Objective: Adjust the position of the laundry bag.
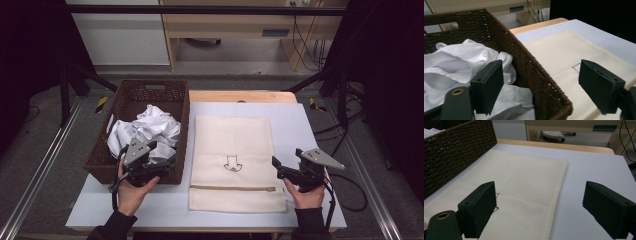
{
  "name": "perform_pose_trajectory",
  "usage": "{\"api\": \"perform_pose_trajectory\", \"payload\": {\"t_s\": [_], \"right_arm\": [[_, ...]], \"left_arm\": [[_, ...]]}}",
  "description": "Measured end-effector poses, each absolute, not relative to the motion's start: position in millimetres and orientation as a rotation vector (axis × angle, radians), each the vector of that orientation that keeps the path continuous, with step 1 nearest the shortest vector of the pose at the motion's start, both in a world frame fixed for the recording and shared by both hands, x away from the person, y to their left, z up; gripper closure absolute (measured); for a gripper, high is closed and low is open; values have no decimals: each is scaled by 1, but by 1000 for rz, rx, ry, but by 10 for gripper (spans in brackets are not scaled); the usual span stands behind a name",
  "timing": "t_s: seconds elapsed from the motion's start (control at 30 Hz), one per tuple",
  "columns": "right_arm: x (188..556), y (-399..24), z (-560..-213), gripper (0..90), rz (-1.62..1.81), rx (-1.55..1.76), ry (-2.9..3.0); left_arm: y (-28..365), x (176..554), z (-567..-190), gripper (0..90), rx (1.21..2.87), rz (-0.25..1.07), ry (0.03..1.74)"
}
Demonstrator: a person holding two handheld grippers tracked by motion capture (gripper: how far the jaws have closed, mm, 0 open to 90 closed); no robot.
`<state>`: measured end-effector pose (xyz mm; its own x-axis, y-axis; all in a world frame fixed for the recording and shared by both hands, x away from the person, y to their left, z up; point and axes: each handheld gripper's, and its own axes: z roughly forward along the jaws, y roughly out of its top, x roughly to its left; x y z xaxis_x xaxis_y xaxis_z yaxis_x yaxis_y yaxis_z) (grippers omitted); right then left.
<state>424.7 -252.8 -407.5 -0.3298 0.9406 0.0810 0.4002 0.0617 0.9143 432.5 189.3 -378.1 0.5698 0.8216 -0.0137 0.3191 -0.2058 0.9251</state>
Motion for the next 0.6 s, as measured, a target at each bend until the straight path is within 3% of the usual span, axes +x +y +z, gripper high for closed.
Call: {"api": "perform_pose_trajectory", "payload": {"t_s": [0.43, 0.6], "right_arm": [[428, -246, -416, 153, 1211, 1347, 1833], [429, -245, -421, 178, 1181, 1371, 1847]], "left_arm": [[152, 409, -379, 329, 1809, 569, 846], [143, 402, -386, 421, 1845, 540, 840]]}}
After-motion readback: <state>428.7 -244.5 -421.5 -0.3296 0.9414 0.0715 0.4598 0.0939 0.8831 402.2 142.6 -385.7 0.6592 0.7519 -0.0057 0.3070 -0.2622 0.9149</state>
